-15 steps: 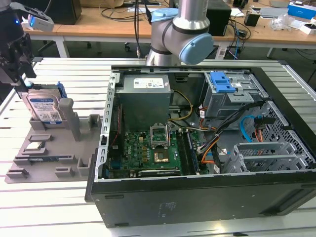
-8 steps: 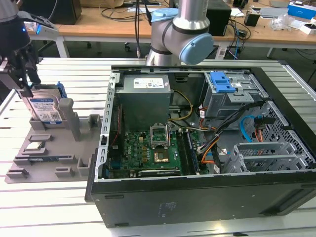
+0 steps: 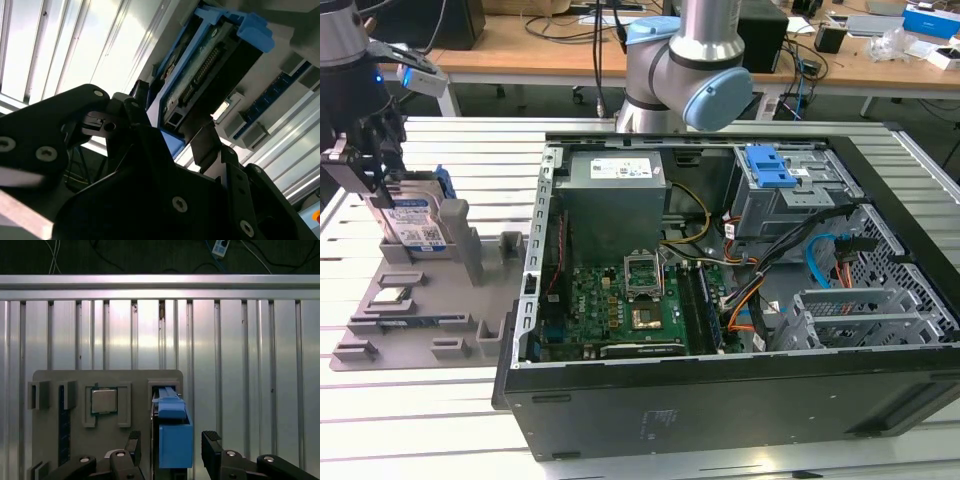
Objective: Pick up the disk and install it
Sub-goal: 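Pick up the disk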
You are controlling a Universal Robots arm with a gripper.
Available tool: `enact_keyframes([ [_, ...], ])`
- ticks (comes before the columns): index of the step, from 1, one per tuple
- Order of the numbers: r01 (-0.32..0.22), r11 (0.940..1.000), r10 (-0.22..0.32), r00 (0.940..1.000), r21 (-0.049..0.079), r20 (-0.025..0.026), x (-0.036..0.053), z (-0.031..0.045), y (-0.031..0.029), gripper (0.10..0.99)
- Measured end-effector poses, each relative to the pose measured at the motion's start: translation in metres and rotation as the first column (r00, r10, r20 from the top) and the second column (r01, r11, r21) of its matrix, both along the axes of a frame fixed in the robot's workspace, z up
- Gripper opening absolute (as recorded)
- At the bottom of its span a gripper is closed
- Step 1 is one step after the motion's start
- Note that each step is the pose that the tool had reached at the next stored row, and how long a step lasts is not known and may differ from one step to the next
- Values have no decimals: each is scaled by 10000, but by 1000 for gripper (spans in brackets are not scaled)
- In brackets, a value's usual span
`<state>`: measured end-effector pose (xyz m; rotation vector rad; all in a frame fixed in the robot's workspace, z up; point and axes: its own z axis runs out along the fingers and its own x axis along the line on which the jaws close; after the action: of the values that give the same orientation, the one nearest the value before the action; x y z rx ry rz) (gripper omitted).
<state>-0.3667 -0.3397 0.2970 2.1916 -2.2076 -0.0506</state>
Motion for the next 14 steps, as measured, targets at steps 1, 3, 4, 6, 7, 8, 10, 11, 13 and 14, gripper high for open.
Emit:
enact_keyframes([
  [1, 0, 10000, 0, 10000, 0, 0, 0, 0, 0, 600],
  [3, 0, 10000, 0, 10000, 1, 47, 1, -3, 0, 600],
  [4, 0, 10000, 0, 9999, 0, 159, 1, -5, 0, 600],
  [6, 0, 10000, 0, 9987, -2, 505, 0, -6, 0, 600],
  [7, 0, 10000, 1, 9986, -2, 523, 1, -6, 0, 600],
  [8, -1, 10000, 1, 9986, -1, 526, 1, -7, 0, 600],
  [10, 0, 10000, 0, 9986, -1, 528, 0, -7, 0, 600],
  [11, 0, 10000, 0, 9986, -2, 529, 0, -6, 0, 600],
  [13, 2, 10000, -1, 9986, -20, 530, -3, -16, 1, 600],
  [14, 3, 10000, -1, 9986, -35, 530, -9, -27, 1, 600],
])
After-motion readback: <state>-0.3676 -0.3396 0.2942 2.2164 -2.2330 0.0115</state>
